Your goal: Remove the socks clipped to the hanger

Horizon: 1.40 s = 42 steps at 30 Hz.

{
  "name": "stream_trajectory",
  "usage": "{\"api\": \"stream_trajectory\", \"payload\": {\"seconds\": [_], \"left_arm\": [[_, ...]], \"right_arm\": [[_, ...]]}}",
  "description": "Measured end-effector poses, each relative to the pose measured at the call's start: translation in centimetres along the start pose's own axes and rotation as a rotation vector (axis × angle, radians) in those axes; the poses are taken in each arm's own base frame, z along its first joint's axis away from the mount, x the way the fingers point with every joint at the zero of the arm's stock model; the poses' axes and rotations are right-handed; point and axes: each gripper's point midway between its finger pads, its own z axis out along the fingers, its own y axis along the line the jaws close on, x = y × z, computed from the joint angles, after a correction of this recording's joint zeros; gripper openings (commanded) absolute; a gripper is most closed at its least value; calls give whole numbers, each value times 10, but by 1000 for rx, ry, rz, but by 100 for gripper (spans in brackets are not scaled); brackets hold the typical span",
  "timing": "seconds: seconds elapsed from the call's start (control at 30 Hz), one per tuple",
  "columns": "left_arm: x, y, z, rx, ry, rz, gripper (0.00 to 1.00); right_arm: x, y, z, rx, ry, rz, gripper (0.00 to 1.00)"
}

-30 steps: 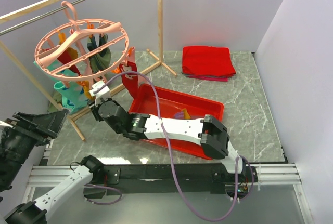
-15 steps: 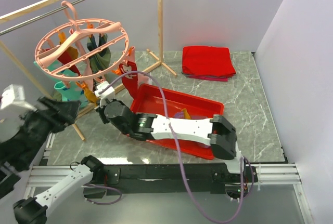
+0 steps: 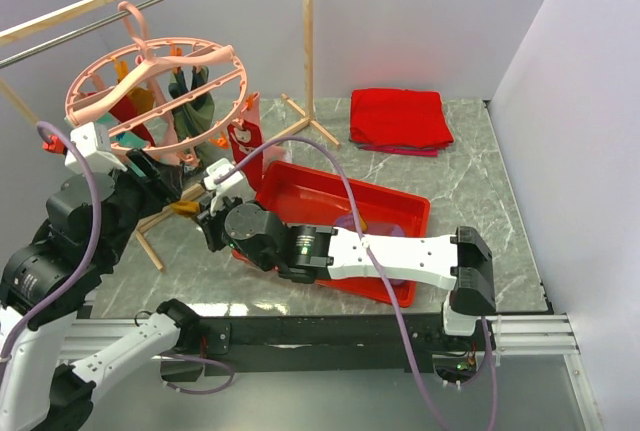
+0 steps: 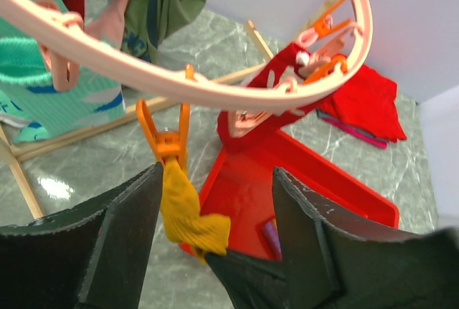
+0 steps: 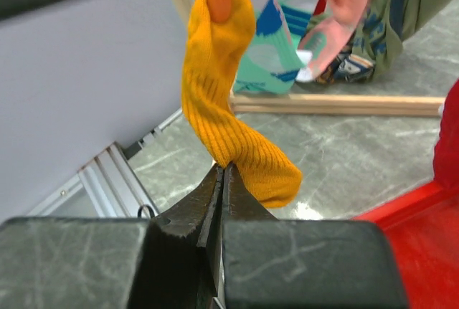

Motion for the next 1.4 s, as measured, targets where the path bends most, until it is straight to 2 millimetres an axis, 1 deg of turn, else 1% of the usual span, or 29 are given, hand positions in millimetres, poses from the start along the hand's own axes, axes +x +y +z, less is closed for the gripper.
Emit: {"api": "stream_trajectory", "payload": {"seconds": [0.07,0.23,0.27,0.33,0.43,0.53,0.6,0.67,0.87,1.07,1.13,1.17,1.23,1.27,1.33,1.37,1.4], "left_arm": [[-3,-1,2,-3,-14,0,66],[-5,2,5,-27,-23,9,66],[-4,3,5,-32,-24,10,68],[-2,5,6,-41,-22,13,68],[6,9,11,-62,-8,27,69],[17,15,19,-92,10,48,65],[19,16,24,-114,14,55,61],[18,16,28,-128,10,56,58],[7,13,32,-132,-39,44,60],[10,10,39,-137,-37,50,59],[14,13,42,-148,-33,59,54],[16,14,43,-153,-31,62,46],[18,16,45,-164,-31,69,35],[17,17,45,-169,-33,73,27],[16,18,45,-173,-38,81,21],[16,18,45,-172,-41,85,14],[15,18,45,-174,-45,88,10]], "right_arm": [[3,-1,-3,-1,10,6,0],[11,1,-6,-6,37,8,0],[12,2,-7,-8,41,9,0],[14,3,-7,-10,49,12,0],[16,5,-8,-19,54,19,0],[16,6,-9,-23,57,24,0],[15,7,-10,-26,56,27,0],[13,7,-11,-28,54,29,0],[7,6,-18,-32,48,35,0],[6,6,-23,-36,47,36,0],[6,6,-23,-36,48,37,0],[6,6,-23,-36,48,37,0],[6,7,-24,-37,49,39,0],[6,7,-24,-37,49,41,0],[6,7,-24,-37,50,43,0],[6,8,-24,-38,50,45,0],[7,8,-24,-38,50,45,0]]}}
